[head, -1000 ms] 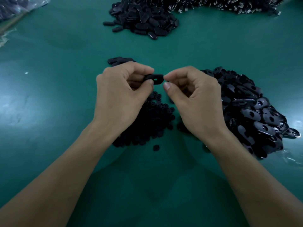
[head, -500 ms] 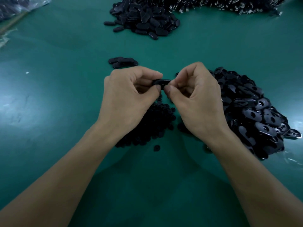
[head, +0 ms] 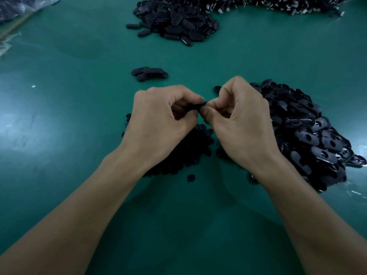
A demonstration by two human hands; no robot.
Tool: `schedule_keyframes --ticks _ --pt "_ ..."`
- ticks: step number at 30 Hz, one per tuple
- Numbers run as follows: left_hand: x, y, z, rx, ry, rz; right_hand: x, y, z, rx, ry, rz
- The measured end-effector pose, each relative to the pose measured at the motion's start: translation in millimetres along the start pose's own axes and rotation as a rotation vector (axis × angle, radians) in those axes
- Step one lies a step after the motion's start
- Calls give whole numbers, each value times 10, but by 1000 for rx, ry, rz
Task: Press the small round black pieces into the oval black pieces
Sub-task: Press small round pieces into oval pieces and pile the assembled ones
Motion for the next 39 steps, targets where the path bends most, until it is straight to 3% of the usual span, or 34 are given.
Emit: schedule_keyframes --ticks 7,16,20,24,31,39 --pt "-9 -1 5 55 -37 20 6 -70 -17 88 -29 -45" --pt "11 81 129 94 -90 93 32 -38 -197 340 162 19" --pt "32 93 146 12 -87 90 23 -27 -129 225 78 69" --pt "58 143 76 -256 -2 114 38 -30 -13 57 12 104" --pt "64 247 13 -476 91 202 89 -90 -53 296 140 67" --pt "55 317 -27 -574 93 260 86 -69 -58 362 197 62"
Point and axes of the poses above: each hand's wrist, its own x-axis towards the middle knuckle, its own z-axis out of the back of the hand, y = z × x, the point moved 8 cm from there along x, towards the middle knuckle, and after that the axes turned 13 degrees about y, right-handed, at the moved point
